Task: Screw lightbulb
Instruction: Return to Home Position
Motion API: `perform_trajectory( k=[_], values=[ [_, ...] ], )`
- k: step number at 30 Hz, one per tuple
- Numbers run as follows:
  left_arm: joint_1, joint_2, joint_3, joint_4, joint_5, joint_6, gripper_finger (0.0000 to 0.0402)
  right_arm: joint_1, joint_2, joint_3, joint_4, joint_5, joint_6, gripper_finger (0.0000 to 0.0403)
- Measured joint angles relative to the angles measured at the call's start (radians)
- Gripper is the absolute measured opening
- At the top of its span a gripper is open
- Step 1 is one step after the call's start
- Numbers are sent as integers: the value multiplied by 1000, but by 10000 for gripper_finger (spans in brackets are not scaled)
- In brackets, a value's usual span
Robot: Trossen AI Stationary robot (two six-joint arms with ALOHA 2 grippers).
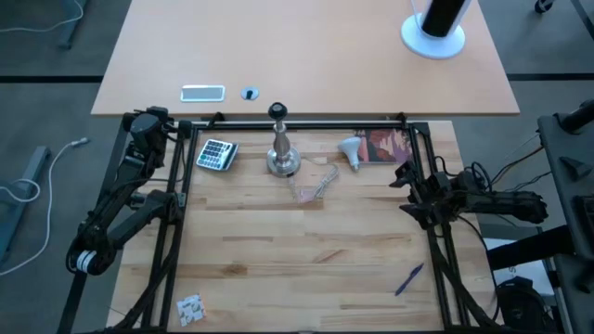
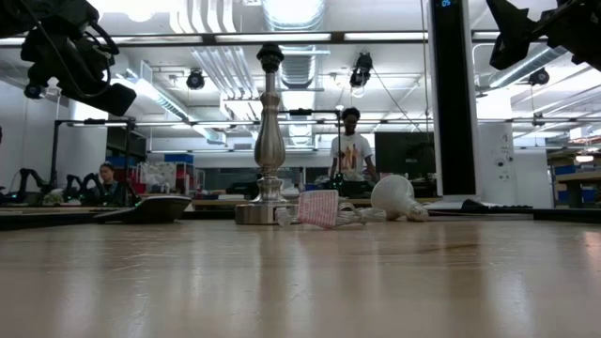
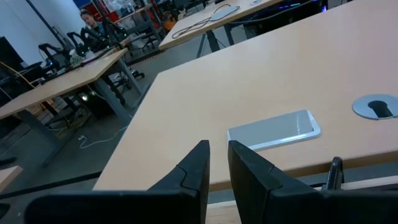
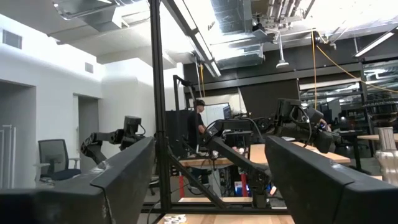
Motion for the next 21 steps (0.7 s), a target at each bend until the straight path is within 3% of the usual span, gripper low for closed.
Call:
perform_trajectory(
  k=[21],
  values=[
    [0, 0, 0, 0, 0, 0, 50, 0, 0, 0, 0, 0, 0, 285]
  ],
)
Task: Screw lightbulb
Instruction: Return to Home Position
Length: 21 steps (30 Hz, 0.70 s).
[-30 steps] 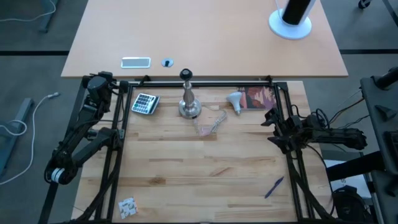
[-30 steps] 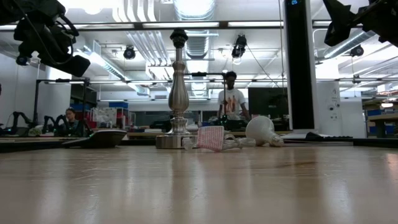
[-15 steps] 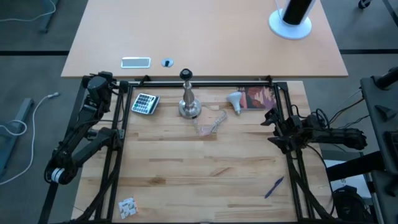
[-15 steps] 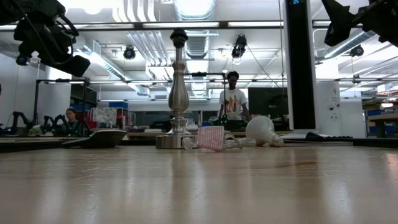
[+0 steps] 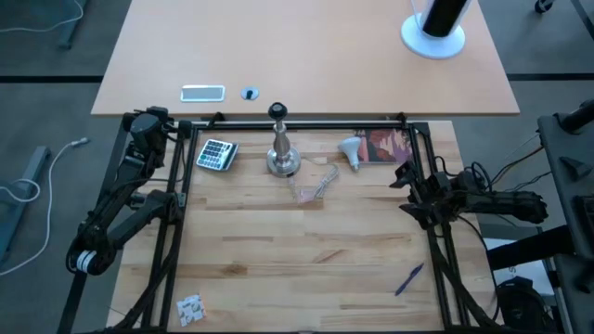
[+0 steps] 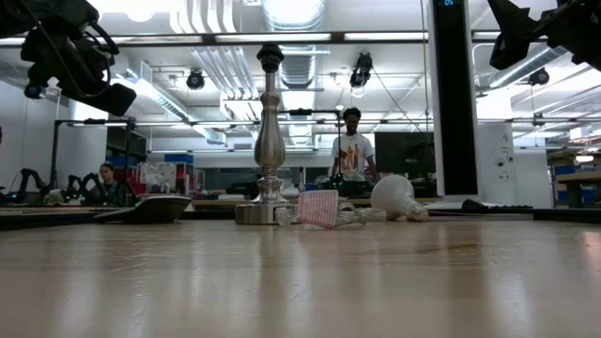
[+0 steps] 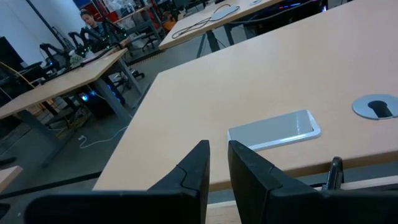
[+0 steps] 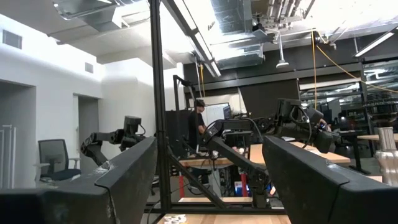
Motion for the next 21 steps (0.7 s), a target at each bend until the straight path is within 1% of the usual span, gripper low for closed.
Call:
perform_trajectory(
  k=[13, 21],
  values=[
    [0, 0, 0, 0, 0, 0, 50, 0, 0, 0, 0, 0, 0, 270],
    [0, 0, 0, 0, 0, 0, 50, 0, 0, 0, 0, 0, 0, 285]
  ],
)
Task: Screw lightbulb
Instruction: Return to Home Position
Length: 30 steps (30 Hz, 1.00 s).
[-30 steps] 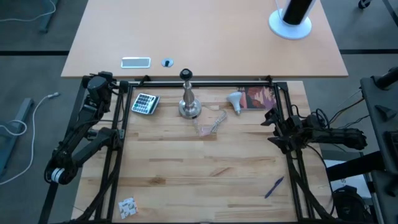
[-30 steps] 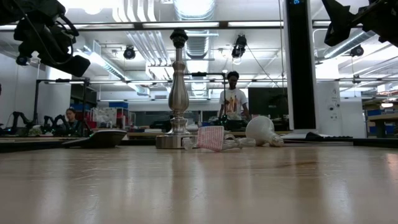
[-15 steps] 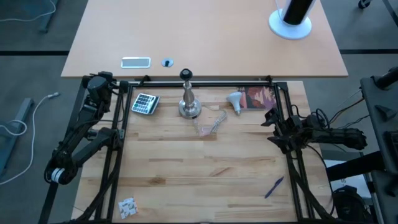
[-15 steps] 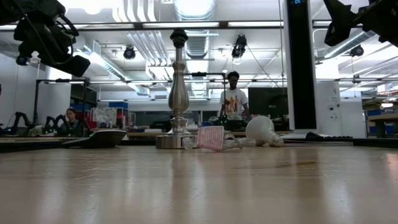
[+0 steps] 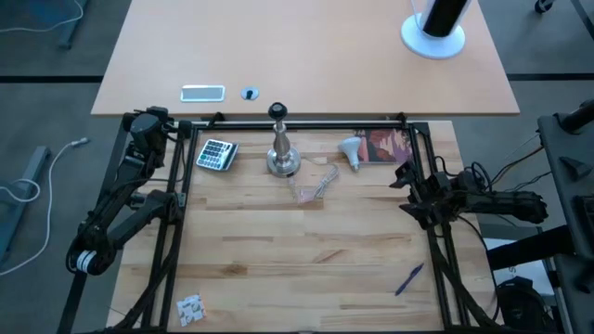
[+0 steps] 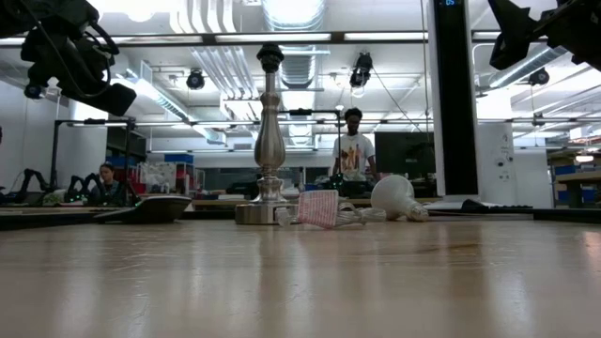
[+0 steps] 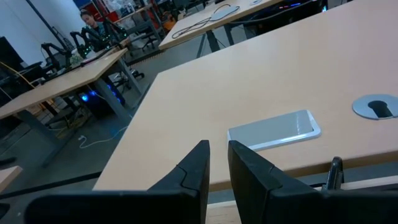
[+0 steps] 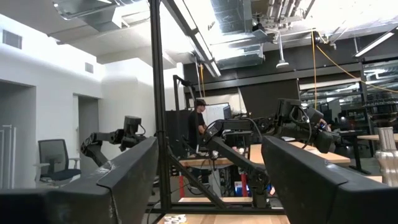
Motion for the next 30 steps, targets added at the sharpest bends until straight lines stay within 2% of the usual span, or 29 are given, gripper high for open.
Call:
perform_trajectory(
  k=[14, 30],
  values=[
    [0, 0, 0, 0, 0, 0, 50, 0, 0, 0, 0, 0, 0, 309],
    [0, 0, 0, 0, 0, 0, 50, 0, 0, 0, 0, 0, 0, 281]
  ],
)
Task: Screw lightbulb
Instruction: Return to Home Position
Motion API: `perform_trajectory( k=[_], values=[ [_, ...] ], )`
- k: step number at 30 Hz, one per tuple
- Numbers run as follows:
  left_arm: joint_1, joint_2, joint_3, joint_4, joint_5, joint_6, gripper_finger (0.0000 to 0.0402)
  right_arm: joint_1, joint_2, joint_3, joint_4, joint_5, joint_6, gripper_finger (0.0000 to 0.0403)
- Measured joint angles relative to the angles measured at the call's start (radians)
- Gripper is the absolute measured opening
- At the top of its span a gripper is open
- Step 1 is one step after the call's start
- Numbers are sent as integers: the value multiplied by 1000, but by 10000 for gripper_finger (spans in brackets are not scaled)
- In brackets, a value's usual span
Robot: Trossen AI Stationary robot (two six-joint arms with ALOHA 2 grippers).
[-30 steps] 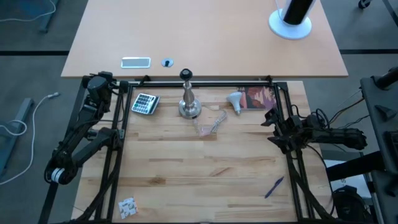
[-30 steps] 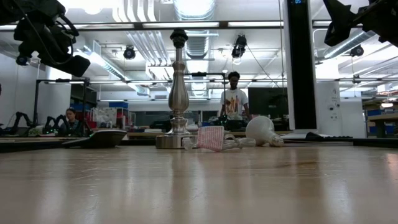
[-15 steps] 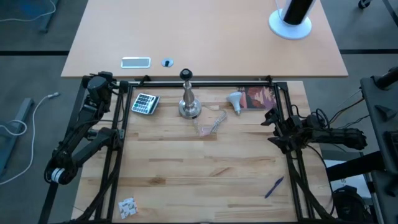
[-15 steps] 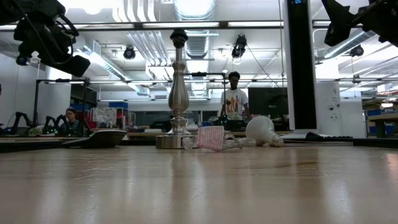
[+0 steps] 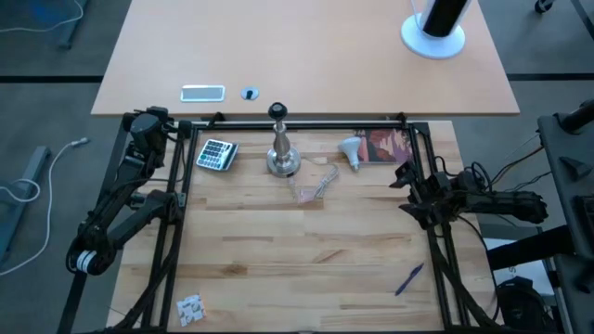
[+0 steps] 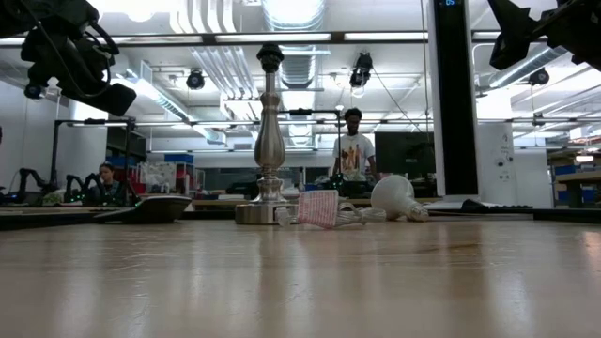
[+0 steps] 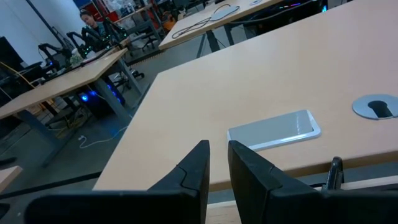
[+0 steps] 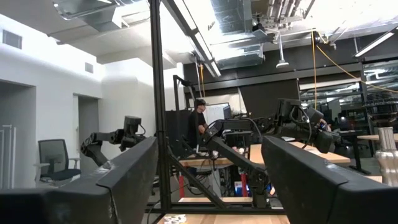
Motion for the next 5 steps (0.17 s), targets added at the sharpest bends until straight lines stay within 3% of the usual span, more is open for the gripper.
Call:
perform_trajectory(
  k=[5],
  values=[
    [0, 0, 0, 0, 0, 0, 50, 0, 0, 0, 0, 0, 0, 275]
  ],
)
